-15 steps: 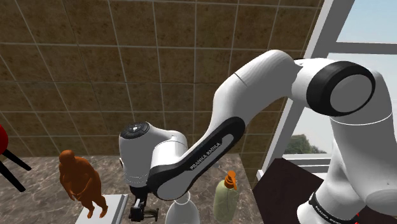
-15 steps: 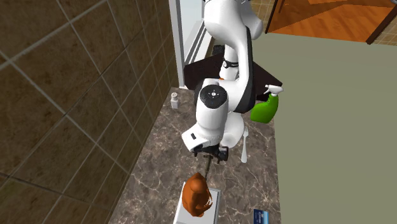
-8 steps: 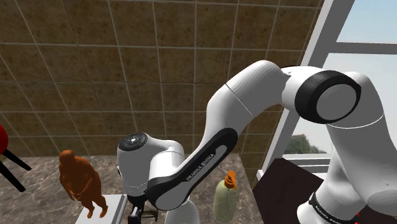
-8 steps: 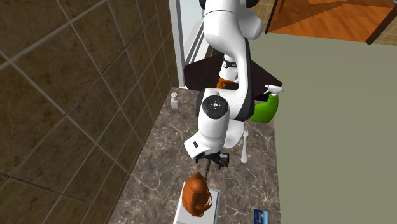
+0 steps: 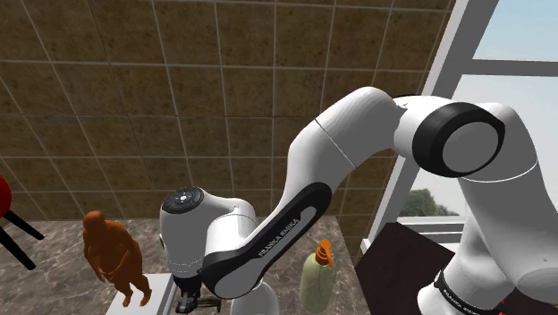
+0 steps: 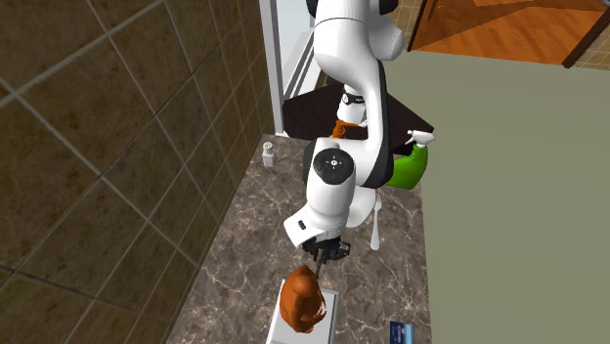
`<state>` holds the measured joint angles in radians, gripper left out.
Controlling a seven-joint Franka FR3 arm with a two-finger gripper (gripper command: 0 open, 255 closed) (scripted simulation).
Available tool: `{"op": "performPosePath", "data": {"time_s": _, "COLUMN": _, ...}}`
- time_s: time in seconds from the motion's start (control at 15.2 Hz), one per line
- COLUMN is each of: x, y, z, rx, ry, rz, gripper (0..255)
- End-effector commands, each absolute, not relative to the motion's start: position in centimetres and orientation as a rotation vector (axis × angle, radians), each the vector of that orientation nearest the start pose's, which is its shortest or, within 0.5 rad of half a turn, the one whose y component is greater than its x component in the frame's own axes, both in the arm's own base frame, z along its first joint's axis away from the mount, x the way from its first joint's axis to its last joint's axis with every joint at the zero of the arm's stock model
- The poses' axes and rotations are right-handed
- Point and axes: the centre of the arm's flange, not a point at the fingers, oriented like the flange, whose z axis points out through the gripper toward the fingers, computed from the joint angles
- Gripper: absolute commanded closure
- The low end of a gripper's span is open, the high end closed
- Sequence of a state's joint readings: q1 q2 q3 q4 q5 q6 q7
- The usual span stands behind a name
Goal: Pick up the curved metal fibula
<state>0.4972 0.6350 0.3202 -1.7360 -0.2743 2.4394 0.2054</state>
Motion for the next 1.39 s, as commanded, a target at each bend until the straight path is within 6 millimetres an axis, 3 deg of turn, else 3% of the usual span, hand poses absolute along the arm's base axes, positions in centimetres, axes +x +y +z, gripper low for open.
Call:
{"op": "performPosePath", "data": {"time_s": 0.0, "x": 47.7, "y": 47.4, "z": 21.7, "rx": -2.89, "ry": -1.131, "rz": -0.096, "gripper": 255}}
{"op": "performPosePath", "data": {"time_s": 0.2, "x": 48.6, "y": 47.0, "z": 21.7, "rx": -2.889, "ry": -1.132, "rz": -0.096, "gripper": 255}}
{"op": "performPosePath", "data": {"time_s": 0.26, "x": 47.6, "y": 46.7, "z": 21.7, "rx": -2.89, "ry": -1.13, "rz": -0.093, "gripper": 255}}
{"op": "performPosePath", "data": {"time_s": 1.32, "x": 47.6, "y": 46.7, "z": 29.7, "rx": -2.89, "ry": -1.13, "rz": -0.093, "gripper": 255}}
